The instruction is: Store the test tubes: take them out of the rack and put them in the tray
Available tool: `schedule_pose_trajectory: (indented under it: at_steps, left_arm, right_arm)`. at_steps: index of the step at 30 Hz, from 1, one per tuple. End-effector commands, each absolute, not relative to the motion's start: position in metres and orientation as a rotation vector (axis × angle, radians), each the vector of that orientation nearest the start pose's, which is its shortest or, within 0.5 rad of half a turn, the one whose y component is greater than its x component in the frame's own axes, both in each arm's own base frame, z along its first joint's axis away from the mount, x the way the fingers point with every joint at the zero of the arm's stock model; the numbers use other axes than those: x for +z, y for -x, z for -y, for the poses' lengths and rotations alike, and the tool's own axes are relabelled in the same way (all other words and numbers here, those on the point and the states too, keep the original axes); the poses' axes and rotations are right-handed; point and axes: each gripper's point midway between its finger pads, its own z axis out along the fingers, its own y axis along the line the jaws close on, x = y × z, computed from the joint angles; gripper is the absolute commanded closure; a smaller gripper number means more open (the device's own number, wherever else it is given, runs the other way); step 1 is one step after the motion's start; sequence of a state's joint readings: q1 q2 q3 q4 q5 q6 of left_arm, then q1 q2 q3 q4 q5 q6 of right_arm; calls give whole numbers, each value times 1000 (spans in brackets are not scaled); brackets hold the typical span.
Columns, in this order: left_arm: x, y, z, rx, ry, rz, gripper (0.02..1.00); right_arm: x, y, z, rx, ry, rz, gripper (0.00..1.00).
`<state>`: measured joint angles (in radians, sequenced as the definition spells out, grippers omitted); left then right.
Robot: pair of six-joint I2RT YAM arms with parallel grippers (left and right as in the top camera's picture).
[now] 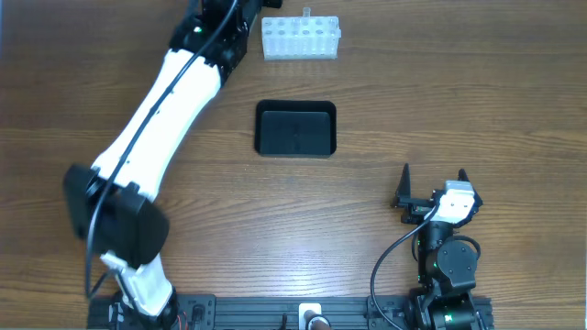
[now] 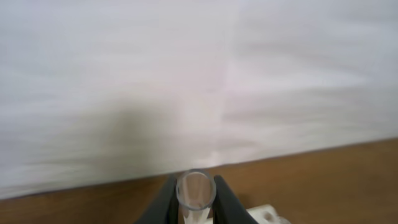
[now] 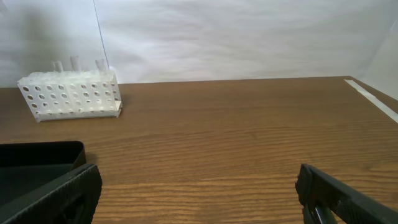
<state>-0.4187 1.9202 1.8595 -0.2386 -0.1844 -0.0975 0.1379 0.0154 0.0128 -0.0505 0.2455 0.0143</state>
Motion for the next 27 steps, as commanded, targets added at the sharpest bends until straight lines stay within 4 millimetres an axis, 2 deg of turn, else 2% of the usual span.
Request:
schedule_pose_trajectory:
  at_steps: [1, 3, 7, 12, 17, 27]
  left_arm:
    - [317, -524, 225, -210, -164, -1994, 862]
    - [285, -510, 227, -205, -144, -2126, 866]
    - [221, -481, 217, -136, -20, -2384, 875]
    - [158, -462, 209, -44, 61, -2587, 879]
    - [122, -462, 213, -12, 44, -2659, 864]
    - [87, -451, 208, 54, 45, -2758, 851]
  right_arm:
    - [163, -245, 9, -89, -84, -1617, 7]
    - [163, -245, 9, -89, -84, -1617, 9]
    - [163, -245, 9, -89, -84, -1617, 7]
    - [163, -245, 9, -89, -84, -1617, 9]
    - [163, -245, 9, -89, -85, -1617, 7]
    - [163, -245, 9, -89, -84, -1617, 9]
